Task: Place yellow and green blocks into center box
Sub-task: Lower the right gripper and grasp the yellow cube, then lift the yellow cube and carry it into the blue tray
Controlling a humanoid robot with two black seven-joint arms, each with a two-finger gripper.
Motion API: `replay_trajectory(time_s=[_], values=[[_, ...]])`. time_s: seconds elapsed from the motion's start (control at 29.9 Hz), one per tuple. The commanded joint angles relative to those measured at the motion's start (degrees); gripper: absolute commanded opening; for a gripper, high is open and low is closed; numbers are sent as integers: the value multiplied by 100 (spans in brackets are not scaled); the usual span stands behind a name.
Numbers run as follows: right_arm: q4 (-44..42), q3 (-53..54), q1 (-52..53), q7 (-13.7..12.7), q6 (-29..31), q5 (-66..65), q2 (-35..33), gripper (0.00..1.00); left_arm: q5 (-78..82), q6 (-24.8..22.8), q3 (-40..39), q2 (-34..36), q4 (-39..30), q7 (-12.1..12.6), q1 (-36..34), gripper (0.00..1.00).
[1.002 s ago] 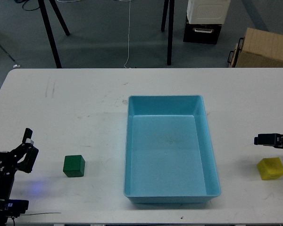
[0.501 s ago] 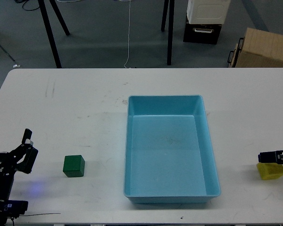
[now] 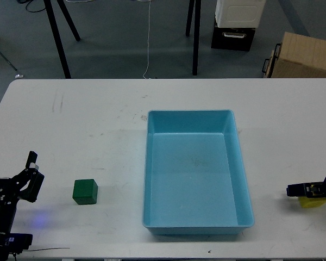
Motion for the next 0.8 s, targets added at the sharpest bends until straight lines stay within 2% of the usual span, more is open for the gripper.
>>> replay_trajectory(time_s=[0.0, 0.07, 0.27, 0.43, 0.53, 0.6, 0.67, 0.77], values=[[27, -7, -35, 0, 2, -16, -19, 53, 0, 0, 0, -8, 0, 0, 9, 100], [27, 37, -62, -8, -7, -16, -19, 28, 0, 0, 0, -8, 0, 0, 17, 100], [132, 230, -88, -17, -130, 10, -89, 2, 0, 0, 0, -8, 0, 0, 35, 100], [711, 1098, 8, -9, -227, 186, -344, 0, -8, 0, 0, -8, 0, 0, 35, 100], [747, 1662, 402, 9, -192, 1052, -300, 0, -8, 0, 0, 1, 0, 0, 44, 100], [739, 1646, 894, 9, -183, 1721, -239, 0, -8, 0, 0, 1, 0, 0, 44, 100], [739, 1480, 1395, 9, -139, 2441, 111, 0, -9, 0, 0, -8, 0, 0, 44, 100], [660, 778, 1967, -9, -60, 2928, 612, 1, 0, 0, 0, -8, 0, -8, 44, 100]])
